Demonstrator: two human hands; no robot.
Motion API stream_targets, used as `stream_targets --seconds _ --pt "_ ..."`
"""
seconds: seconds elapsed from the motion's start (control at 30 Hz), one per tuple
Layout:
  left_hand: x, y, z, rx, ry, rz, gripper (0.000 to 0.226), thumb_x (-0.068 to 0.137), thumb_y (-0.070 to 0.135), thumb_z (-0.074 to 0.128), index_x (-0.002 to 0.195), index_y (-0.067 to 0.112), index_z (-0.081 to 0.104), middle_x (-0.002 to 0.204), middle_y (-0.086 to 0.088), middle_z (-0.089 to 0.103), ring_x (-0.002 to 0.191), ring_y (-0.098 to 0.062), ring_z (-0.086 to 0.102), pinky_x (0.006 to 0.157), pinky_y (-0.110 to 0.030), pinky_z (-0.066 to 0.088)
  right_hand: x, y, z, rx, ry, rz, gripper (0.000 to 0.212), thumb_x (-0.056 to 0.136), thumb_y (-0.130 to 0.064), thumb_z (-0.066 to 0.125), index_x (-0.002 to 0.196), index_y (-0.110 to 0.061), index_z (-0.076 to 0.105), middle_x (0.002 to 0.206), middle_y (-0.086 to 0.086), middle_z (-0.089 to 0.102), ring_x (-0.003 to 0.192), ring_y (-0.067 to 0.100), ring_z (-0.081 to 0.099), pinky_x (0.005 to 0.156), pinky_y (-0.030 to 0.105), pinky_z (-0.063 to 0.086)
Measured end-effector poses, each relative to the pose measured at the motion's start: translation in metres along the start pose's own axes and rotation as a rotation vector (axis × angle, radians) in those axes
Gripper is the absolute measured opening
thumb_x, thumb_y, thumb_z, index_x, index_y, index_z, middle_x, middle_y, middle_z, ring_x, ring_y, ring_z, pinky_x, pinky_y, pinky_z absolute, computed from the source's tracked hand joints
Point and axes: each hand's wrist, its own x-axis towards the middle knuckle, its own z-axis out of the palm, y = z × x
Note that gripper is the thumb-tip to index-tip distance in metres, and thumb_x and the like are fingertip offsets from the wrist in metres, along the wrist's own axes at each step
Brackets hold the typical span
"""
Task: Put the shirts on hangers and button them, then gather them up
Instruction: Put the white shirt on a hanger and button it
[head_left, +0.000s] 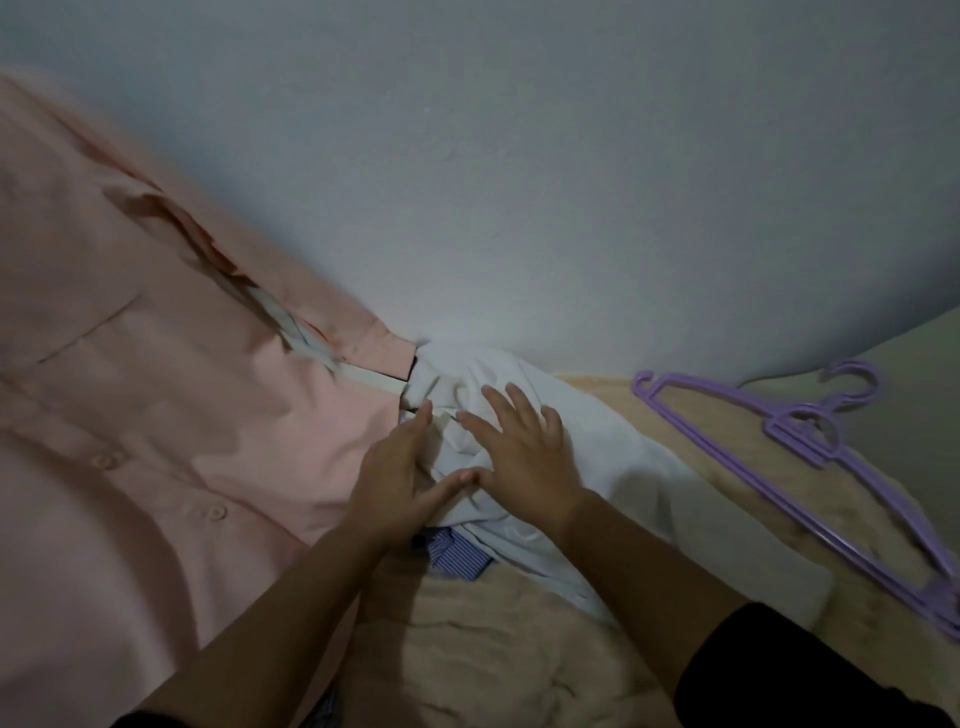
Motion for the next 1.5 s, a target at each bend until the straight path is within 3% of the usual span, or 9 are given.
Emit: stream_targets --seconds 0.17,0.4,0.67,0.77,0.93,1.1,1.27,1.37,1.5 --pt "0.004 0.003 0.005 -0.023 0.049 0.023 0.083 0.081 0.070 0.048 0.145 0.017 0.040 0.138 0.002 0.053 0.120 -0.003 0.046 0.099 -0.029 0.040 0.012 0.002 0.002 -0.003 -0.003 -0.058 0.027 0.096 -0.037 0.043 0.118 -0.033 0.059 0.156 -0.007 0.018 0.145 0.017 -0.006 0.112 0.049 -0.001" --pt "0.009 0.010 0.013 0.200 -0.065 0.006 0.103 0.072 0.089 0.003 0.146 0.026 0.037 0.154 0.003 0.033 0.143 -0.016 0.025 0.113 -0.035 0.017 -0.053 0.055 -0.007 0.287 0.088 0.065 0.038 0.090 -0.036 0.038 0.106 -0.022 0.069 0.119 -0.008 0.064 0.137 0.011 0.035 0.102 0.040 0.020" --pt "-0.005 0.049 0.031 0.081 -0.072 0.129 0.090 0.084 0.079 0.020 0.135 0.013 0.053 0.135 -0.004 0.056 0.125 -0.022 0.048 0.101 -0.032 0.032 -0.177 0.145 -0.014 0.424 0.117 0.497 0.024 0.092 -0.034 0.054 0.094 -0.016 0.070 0.111 0.012 0.067 0.118 0.027 0.055 0.098 0.043 0.035" --pt "-0.008 0.052 0.036 0.104 -0.103 0.120 0.089 0.084 0.080 0.020 0.138 0.016 0.049 0.138 -0.004 0.053 0.128 -0.022 0.046 0.103 -0.035 0.034 -0.210 0.176 -0.013 0.483 0.179 0.637 0.018 0.094 -0.029 0.050 0.077 -0.027 0.058 0.085 0.009 0.062 0.091 0.031 0.061 0.078 0.035 0.039" --pt "-0.007 0.055 0.044 0.083 -0.154 0.035 0.101 0.074 0.089 0.016 0.146 0.022 0.038 0.151 -0.001 0.038 0.141 -0.019 0.030 0.115 -0.040 0.024 -0.217 0.196 -0.015 0.625 0.197 0.906 0.016 0.098 -0.015 0.046 0.087 -0.013 0.057 0.095 0.019 0.058 0.099 0.037 0.056 0.078 0.035 0.037" --pt "0.002 0.066 0.052 0.061 -0.201 0.010 0.107 0.069 0.090 0.017 0.150 0.021 0.029 0.157 0.001 0.027 0.145 -0.016 0.020 0.115 -0.036 0.016 -0.165 0.157 -0.019 0.422 0.396 0.738 0.046 0.087 -0.044 0.044 0.106 -0.008 0.065 0.102 0.013 0.065 0.096 0.030 0.059 0.084 0.038 0.045" --pt "0.018 0.072 0.064 0.009 -0.200 0.013 0.097 0.073 0.078 0.024 0.149 0.019 0.032 0.156 0.000 0.029 0.143 -0.015 0.023 0.111 -0.026 0.016 -0.086 0.110 -0.023 0.164 0.569 0.252 0.028 0.086 -0.033 0.051 0.090 -0.009 0.067 0.088 0.009 0.067 0.083 0.029 0.063 0.072 0.039 0.052" --pt "0.033 0.069 0.069 -0.001 -0.188 0.039 0.092 0.077 0.074 0.024 0.147 0.015 0.034 0.154 -0.003 0.033 0.141 -0.017 0.028 0.108 -0.023 0.017 -0.045 0.094 -0.024 0.206 0.478 0.086 0.029 0.089 -0.029 0.048 0.101 -0.009 0.066 0.098 0.007 0.068 0.095 0.029 0.063 0.081 0.042 0.050" --pt "0.055 0.060 0.071 -0.113 -0.135 0.048 0.077 0.089 0.060 0.018 0.143 0.010 0.041 0.147 -0.008 0.043 0.137 -0.021 0.037 0.112 -0.029 0.023 -0.002 0.090 -0.034 0.357 0.135 0.202 0.032 0.095 -0.027 0.049 0.125 -0.018 0.055 0.128 0.003 0.058 0.117 0.022 0.051 0.101 0.035 0.039"
